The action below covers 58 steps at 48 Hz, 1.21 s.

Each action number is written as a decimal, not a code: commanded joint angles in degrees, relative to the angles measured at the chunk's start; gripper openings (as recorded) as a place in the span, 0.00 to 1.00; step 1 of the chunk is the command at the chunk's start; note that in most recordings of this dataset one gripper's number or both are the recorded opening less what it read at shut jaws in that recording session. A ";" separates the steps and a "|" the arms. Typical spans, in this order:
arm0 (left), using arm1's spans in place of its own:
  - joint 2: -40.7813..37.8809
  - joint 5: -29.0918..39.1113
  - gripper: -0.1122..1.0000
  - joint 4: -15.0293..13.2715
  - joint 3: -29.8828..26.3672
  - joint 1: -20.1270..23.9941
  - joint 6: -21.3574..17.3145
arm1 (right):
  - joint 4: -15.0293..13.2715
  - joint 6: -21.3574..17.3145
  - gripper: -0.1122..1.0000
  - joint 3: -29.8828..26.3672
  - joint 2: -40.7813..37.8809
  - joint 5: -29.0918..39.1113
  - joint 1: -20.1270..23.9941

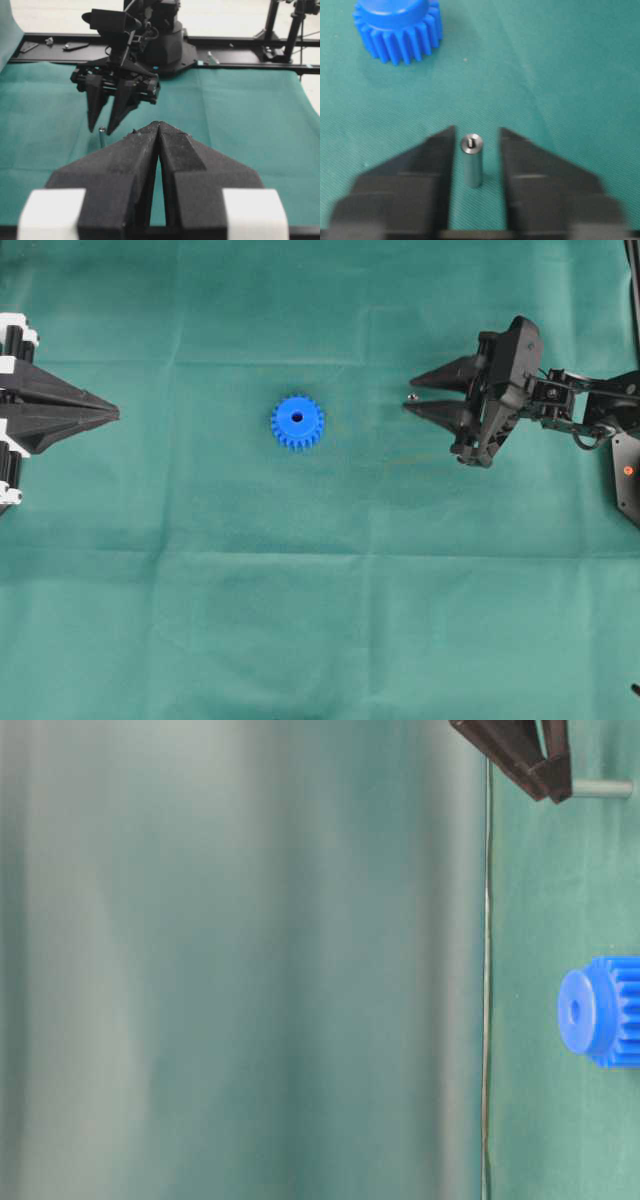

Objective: Insert the shaft placed at a random location into the center hole of the small gear at another random location.
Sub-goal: 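Lower the right gripper around the silver shaft and close on it, then lift the shaft and carry it left over the blue gear's center hole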

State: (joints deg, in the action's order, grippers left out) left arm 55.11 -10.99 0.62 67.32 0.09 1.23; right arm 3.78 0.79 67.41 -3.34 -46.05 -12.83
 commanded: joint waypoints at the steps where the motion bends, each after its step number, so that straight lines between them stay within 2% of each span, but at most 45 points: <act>1: -0.53 -0.26 0.10 0.18 -0.97 0.09 0.00 | -0.09 0.09 0.29 -0.97 0.26 0.26 -0.18; 4: -0.53 -0.26 0.10 0.18 -0.97 0.09 0.00 | -0.09 0.09 0.22 -0.97 0.18 0.70 -0.18; 22: -0.53 -0.09 0.10 0.18 -0.97 0.09 0.18 | -0.09 0.00 0.22 -1.23 2.11 1.76 -0.18; 44: -0.53 0.79 0.10 0.18 -0.97 0.09 0.18 | -0.62 1.58 0.22 -4.48 17.75 17.58 1.05; 58: -0.53 0.79 0.10 0.18 -0.97 0.09 0.18 | -0.62 1.93 0.22 -5.89 16.26 18.72 1.05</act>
State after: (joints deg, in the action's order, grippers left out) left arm 55.02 -9.93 0.70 67.32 0.09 1.41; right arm 3.25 1.85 63.28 13.01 -27.42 -11.95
